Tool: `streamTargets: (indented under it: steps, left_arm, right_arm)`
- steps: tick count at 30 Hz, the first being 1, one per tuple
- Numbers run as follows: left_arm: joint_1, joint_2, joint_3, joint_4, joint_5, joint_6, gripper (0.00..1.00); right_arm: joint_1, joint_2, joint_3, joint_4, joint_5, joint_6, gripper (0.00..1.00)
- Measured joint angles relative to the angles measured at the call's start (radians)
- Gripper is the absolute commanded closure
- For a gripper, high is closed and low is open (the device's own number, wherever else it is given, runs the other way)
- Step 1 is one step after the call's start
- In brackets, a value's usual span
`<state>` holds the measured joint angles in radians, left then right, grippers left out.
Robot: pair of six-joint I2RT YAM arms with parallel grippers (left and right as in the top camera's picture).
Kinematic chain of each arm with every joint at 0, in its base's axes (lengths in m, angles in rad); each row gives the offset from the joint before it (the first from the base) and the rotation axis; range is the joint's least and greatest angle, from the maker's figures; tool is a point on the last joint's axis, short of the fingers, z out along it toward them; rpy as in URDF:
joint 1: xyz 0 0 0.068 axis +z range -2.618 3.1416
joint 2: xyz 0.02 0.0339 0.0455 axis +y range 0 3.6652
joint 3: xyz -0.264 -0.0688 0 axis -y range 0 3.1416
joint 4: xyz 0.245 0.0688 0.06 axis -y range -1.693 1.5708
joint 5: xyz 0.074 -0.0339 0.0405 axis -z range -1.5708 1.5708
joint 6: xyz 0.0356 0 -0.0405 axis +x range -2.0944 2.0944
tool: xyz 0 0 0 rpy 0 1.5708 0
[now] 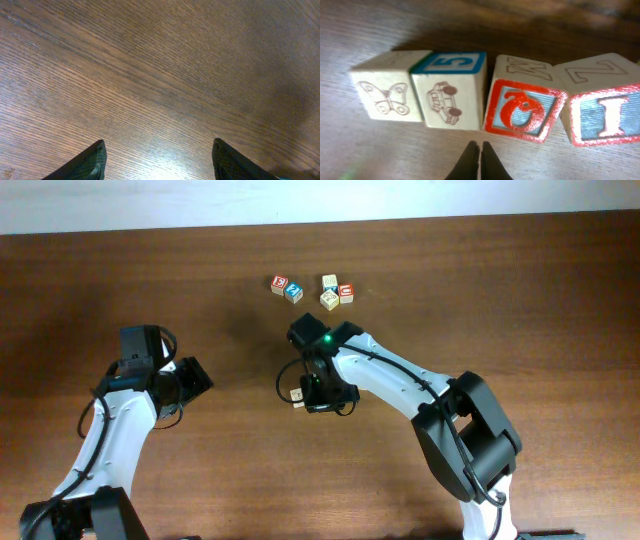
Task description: Rotate 5 blocks
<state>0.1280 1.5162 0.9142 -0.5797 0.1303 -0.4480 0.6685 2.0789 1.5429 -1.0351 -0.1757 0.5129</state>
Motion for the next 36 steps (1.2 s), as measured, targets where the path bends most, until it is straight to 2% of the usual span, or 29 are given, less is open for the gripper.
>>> streamTargets:
  steps: [5,11,15,22,36]
  left_arm:
    - [0.0,0.0,0.0,-0.003,0.0,0.0,0.34]
    - [0.0,0.0,0.0,-0.007,0.0,0.0,0.35]
    - [0.0,0.0,0.0,-0.019,0.0,0.0,0.35]
    - [0.0,0.0,0.0,-0.019,0.0,0.0,0.35]
    - [0.0,0.0,0.0,-0.019,0.0,0.0,0.35]
  right_arm:
    - [-0.042,-0.029,0.078,-0.116,0.053,-0.026,0.85]
    - [-0.222,-0.029,0.069,-0.121,0.116,-0.043,0.85]
    - [-0.286,-0.029,0.024,-0.089,0.151,-0.072,0.85]
    - [-0.299,0.02,0.002,0.032,0.099,-0.154,0.85]
    - [-0.299,0.032,-0.004,0.06,-0.006,-0.336,0.86]
